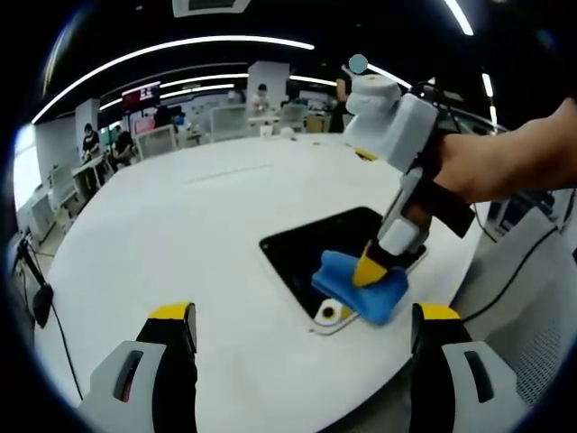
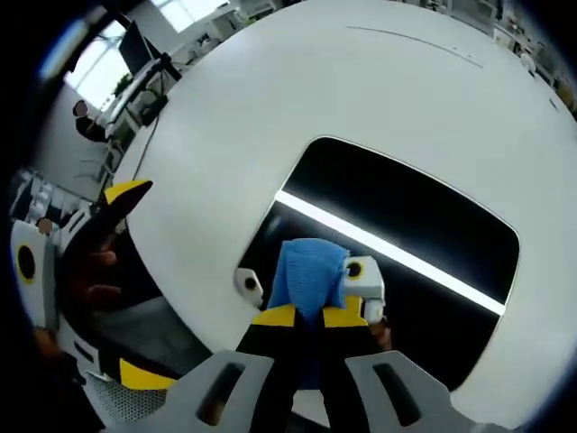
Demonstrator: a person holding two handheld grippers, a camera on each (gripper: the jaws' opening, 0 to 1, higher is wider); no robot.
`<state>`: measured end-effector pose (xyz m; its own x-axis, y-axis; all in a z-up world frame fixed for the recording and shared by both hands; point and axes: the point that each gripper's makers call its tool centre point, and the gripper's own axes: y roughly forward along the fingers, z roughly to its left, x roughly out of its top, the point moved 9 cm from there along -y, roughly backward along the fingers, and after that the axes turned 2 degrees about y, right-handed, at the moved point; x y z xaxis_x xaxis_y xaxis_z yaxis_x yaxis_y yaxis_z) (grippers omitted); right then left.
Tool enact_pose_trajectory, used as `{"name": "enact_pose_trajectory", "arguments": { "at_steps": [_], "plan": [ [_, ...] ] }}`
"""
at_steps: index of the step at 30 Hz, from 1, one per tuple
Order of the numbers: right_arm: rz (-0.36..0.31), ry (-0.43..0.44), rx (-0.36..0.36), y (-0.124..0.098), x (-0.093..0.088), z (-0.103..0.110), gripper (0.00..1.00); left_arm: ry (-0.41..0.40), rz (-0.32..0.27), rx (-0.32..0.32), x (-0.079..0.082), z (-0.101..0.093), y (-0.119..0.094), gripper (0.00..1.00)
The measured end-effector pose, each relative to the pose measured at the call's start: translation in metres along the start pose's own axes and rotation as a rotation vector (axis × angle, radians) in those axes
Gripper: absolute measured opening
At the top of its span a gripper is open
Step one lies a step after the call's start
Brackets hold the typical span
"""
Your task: Wipe the mirror surface with the cleaning cloth until all visible marks leave the cleaned area.
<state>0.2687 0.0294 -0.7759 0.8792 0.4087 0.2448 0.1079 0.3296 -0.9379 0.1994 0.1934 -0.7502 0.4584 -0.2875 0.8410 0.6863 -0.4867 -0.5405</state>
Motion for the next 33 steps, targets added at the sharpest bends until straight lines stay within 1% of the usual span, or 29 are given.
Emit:
{"name": "enact_pose_trajectory", "arguments": {
  "at_steps": [6, 12, 22, 25, 33],
  "plan": [
    [0.010, 0.027, 0.026, 0.000, -0.003, 0.000, 0.02, -0.007, -0.009, 0.009, 0.000, 0.001, -0.001, 1.00],
    [0.016, 0.009, 0.028, 0.001, -0.007, 0.003, 0.02, -0.015, -0.006, 0.010, 0.000, 0.001, -0.001, 1.00],
    [0.020, 0.009, 0.043, -0.002, -0.011, 0.005, 0.02, -0.024, 0.000, 0.014, -0.001, 0.002, -0.001, 1.00],
    [0.021, -0.008, 0.047, -0.003, -0.014, 0.007, 0.02, -0.025, 0.000, 0.014, -0.001, 0.001, -0.001, 1.00],
    [0.028, -0.004, 0.054, -0.002, -0.013, 0.006, 0.02, -0.027, 0.000, 0.015, -0.001, 0.002, -0.001, 1.00]
  ]
}}
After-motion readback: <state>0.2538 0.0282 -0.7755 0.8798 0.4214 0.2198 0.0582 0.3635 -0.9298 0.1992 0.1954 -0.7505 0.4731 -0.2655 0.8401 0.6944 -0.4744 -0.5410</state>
